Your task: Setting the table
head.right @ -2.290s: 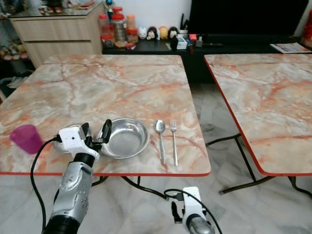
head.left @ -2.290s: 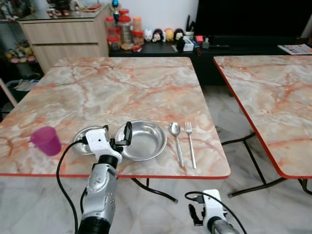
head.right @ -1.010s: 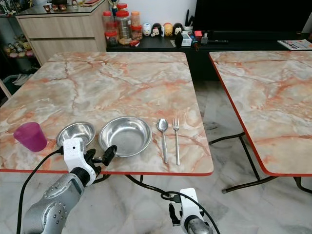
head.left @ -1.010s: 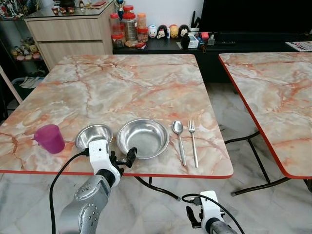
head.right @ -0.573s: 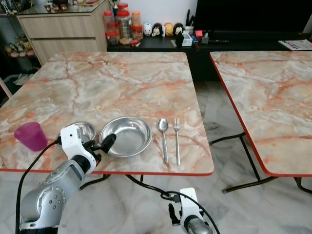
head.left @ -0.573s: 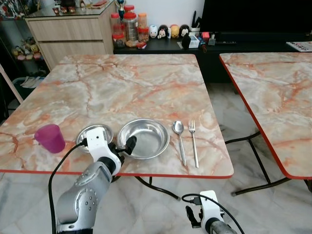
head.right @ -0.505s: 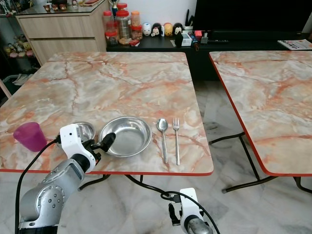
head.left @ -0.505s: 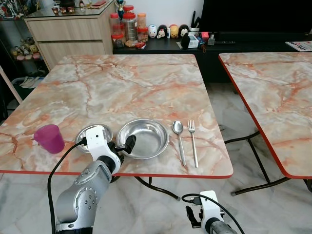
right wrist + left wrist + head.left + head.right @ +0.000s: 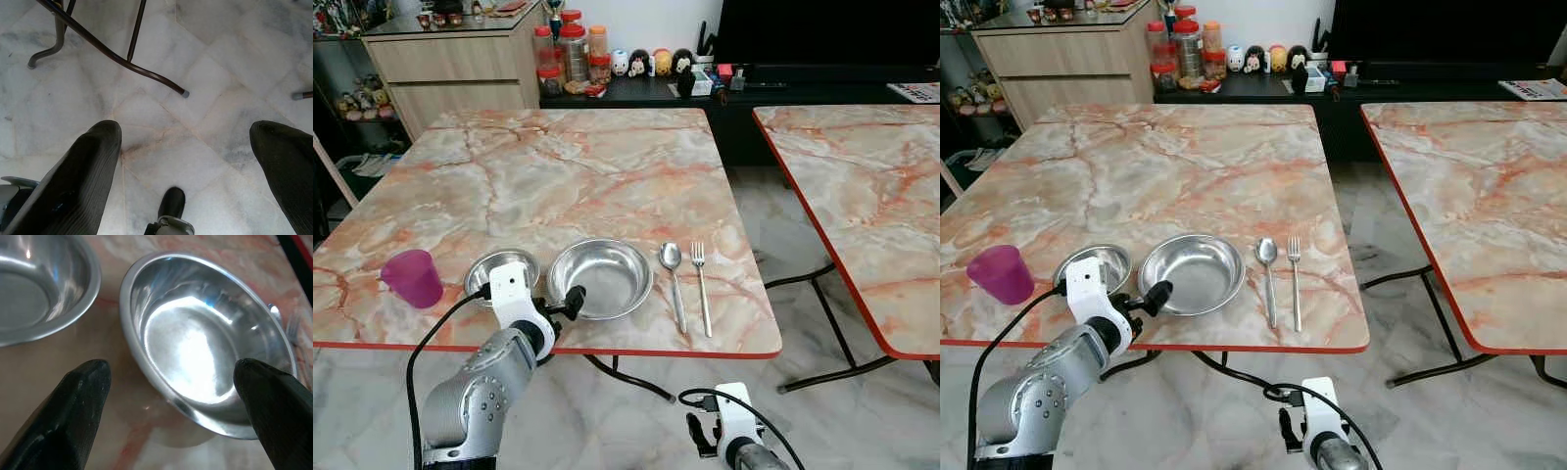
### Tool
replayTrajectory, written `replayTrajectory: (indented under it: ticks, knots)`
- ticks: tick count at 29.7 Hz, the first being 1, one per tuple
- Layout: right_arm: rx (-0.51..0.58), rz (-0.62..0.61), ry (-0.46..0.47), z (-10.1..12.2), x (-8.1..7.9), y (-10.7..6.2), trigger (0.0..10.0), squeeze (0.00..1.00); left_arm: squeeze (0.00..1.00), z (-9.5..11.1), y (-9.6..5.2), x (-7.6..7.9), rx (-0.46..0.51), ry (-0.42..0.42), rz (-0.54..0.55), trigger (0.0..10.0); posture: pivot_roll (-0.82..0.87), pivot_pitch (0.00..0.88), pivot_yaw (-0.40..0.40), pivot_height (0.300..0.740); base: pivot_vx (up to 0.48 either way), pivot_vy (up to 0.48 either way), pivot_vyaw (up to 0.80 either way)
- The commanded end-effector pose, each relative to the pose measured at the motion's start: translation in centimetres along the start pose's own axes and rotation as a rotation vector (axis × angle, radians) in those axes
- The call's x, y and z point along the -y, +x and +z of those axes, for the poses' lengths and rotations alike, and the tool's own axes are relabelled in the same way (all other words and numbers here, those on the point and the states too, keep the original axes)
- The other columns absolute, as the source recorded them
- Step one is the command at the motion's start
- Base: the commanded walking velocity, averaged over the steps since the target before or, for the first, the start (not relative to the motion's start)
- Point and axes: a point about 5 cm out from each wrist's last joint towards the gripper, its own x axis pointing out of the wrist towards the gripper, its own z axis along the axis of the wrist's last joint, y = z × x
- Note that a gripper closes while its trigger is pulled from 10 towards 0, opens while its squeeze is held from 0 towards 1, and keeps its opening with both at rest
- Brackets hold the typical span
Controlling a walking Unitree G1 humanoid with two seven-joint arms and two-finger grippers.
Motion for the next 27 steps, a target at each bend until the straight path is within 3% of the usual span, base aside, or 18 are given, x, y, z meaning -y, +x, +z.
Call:
replayTrajectory:
  ticks: [1, 27]
  knots:
    - [0.004, -0.003, 0.01, 0.3, 0.0, 0.1, 10.0, 0.0, 0.0, 0.2, 0.4, 0.0, -0.009, 0.022, 0.021, 10.0, 0.13, 0.0, 0.014, 0.736, 0.0, 0.0, 0.0]
    - [0.003, -0.019, 0.037, 0.0, 0.2, 0.0, 10.0, 0.0, 0.0, -0.3, 2.0, 0.7, -0.021, 0.017, 0.054, 10.0, 0.11, 0.0, 0.025, 0.736, 0.0, 0.0, 0.0]
